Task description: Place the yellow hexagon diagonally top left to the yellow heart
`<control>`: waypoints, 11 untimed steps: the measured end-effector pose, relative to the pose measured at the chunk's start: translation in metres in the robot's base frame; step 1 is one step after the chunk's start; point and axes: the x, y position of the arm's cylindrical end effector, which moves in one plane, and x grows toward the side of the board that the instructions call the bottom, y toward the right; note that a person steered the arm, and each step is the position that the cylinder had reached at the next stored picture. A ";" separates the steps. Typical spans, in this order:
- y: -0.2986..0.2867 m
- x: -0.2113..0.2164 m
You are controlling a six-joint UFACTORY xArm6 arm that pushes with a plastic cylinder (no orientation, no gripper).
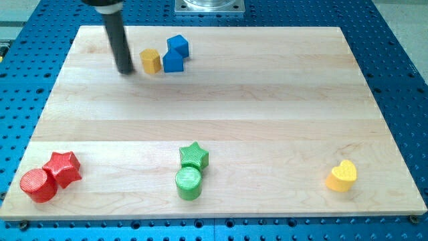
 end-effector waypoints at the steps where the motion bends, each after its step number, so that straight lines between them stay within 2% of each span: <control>1: 0.043 -0.025; 2: 0.152 0.046; 3: 0.215 0.108; 4: 0.158 0.085; 5: 0.197 0.130; 6: 0.310 0.141; 7: 0.287 0.116; 8: 0.198 0.113; 9: 0.212 0.158; 10: 0.290 0.176; 11: 0.227 0.150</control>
